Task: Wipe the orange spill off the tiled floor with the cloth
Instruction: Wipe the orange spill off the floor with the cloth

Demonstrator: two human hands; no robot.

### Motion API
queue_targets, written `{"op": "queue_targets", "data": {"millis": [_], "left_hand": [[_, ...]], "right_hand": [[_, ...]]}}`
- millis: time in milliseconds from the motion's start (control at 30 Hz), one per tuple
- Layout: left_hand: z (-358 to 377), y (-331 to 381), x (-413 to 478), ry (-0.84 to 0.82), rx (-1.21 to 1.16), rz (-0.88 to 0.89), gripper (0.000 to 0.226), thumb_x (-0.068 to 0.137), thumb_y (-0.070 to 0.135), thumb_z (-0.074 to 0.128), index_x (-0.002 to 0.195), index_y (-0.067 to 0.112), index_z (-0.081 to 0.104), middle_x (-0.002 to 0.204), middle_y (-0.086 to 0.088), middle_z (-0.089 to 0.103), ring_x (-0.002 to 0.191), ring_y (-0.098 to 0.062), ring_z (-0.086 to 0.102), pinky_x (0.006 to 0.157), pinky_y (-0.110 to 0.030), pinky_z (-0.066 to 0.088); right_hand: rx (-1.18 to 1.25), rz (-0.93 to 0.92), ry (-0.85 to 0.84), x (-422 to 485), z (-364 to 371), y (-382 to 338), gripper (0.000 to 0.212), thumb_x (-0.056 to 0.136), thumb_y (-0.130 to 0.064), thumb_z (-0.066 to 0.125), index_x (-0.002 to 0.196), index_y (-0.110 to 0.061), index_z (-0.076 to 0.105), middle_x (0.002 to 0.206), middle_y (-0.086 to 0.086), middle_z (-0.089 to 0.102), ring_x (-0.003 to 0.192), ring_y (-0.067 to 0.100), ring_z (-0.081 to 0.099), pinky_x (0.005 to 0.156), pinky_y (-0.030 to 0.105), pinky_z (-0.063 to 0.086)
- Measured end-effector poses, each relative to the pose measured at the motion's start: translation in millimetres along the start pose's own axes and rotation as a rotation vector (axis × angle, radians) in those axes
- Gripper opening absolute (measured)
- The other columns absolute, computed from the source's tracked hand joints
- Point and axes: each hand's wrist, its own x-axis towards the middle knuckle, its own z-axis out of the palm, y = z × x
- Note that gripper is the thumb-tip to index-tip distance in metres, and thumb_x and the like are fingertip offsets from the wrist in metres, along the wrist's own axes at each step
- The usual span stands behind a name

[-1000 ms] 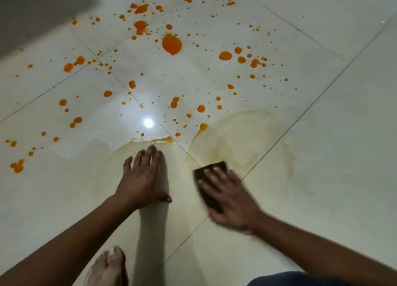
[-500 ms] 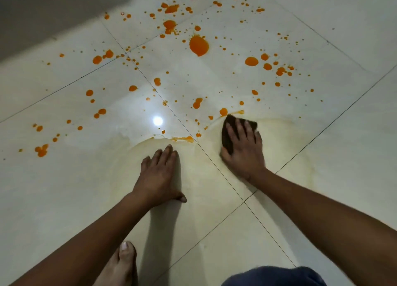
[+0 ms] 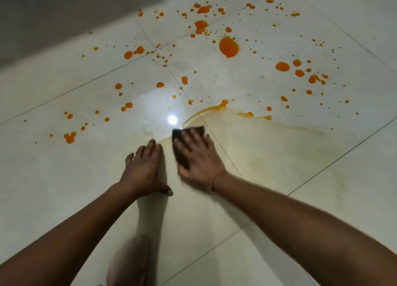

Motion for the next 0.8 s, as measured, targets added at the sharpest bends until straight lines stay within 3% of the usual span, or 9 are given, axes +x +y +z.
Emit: {"op": "queue_targets", "data": {"millis": [100,233,267,367,400,500,533,700,800], "left_hand": [[-0.3,0.7,-0.6,-0.006,0.009,0.017,0.142,0.048,0.072,0.078,0.153,0.016,0.0,0.162,-0.005,-0.012,0.148,-0.029,0.002,0.118,-0.049,0.013],[1.2,-0.3,-0.2,-0.008,0.035,0.02,0.141,0.052,0.073,0.075,0.153,0.015,-0.004,0.161,-0.006,-0.014,0.148,-0.029,0.0,0.118,-0.047,0.012],[1.0,0.0,-1.0,-0.01,0.03,0.025,0.141,0.052,0.074,0.075,0.153,0.015,-0.005,0.161,-0.006,-0.015,0.148,-0.029,0.0,0.118,-0.047,0.012],[3.2,-1.8,-1.4,-0.006,-0.014,0.034,0.142,0.053,0.073,0.075,0.152,0.016,-0.009,0.161,-0.005,-0.017,0.149,-0.028,-0.003,0.118,-0.045,0.01],[3.6,-2.4,-1.7,-0.008,-0.023,0.041,0.142,0.054,0.073,0.075,0.152,0.015,-0.009,0.161,-0.004,-0.017,0.149,-0.028,-0.005,0.118,-0.045,0.01],[0.9,-7.2,0.4,-0.031,-0.029,0.061,0.144,0.052,0.075,0.075,0.153,0.013,-0.008,0.161,-0.005,-0.016,0.149,-0.027,-0.004,0.118,-0.043,0.011],[-2.4,-10.3,1.1,-0.051,-0.021,0.077,0.144,0.052,0.075,0.075,0.153,0.013,-0.007,0.162,-0.005,-0.013,0.149,-0.027,-0.001,0.118,-0.043,0.012],[-36.9,-27.5,9.2,-0.137,0.196,0.234,0.136,0.06,0.07,0.074,0.153,0.013,-0.007,0.162,-0.007,-0.01,0.148,-0.026,0.005,0.118,-0.044,0.012],[-59.5,-27.2,29.7,-0.111,0.305,0.325,0.133,0.059,0.07,0.074,0.153,0.013,-0.002,0.162,-0.007,-0.008,0.148,-0.028,0.005,0.118,-0.047,0.014]], "right_hand": [[-0.05,-0.326,-0.003,-9.6,-0.2,25.0,0.075,0.078,-0.052,0.04,0.146,-0.021,0.04,0.155,0.01,0.033,0.144,0.03,0.025,0.114,0.05,0.02],[0.004,0.334,0.096,48.2,-28.5,61.8,0.08,0.08,-0.057,0.025,0.15,-0.02,0.031,0.159,0.011,0.024,0.147,0.033,0.014,0.115,0.055,0.017],[0.001,0.232,0.063,48.0,-27.5,51.5,0.08,0.08,-0.057,0.025,0.149,-0.019,0.032,0.158,0.013,0.026,0.146,0.034,0.016,0.113,0.057,0.019],[-0.116,-0.446,-0.079,24.0,-7.7,23.9,0.073,0.081,-0.052,0.038,0.145,-0.017,0.04,0.152,0.014,0.037,0.141,0.035,0.029,0.109,0.052,0.026],[-0.131,-0.481,-0.069,30.5,-12.1,31.6,0.073,0.081,-0.052,0.039,0.145,-0.018,0.04,0.153,0.012,0.036,0.141,0.034,0.029,0.11,0.051,0.025],[-0.006,0.179,0.056,62.9,-27.4,50.2,0.079,0.079,-0.057,0.025,0.149,-0.02,0.033,0.157,0.01,0.027,0.146,0.032,0.017,0.115,0.054,0.017],[-0.032,0.24,0.036,60.4,-26.7,47.4,0.081,0.079,-0.058,0.023,0.15,-0.022,0.03,0.159,0.01,0.024,0.147,0.032,0.013,0.116,0.054,0.014],[-0.079,-0.378,-0.21,6.3,-14.6,31.4,0.076,0.082,-0.057,0.034,0.151,-0.025,0.029,0.159,0.01,0.025,0.147,0.032,0.019,0.112,0.051,0.021],[-0.139,-0.076,-0.151,52.6,-29.4,55.9,0.084,0.08,-0.063,0.021,0.154,-0.023,0.021,0.162,0.01,0.015,0.148,0.031,0.01,0.115,0.054,0.018]]}}
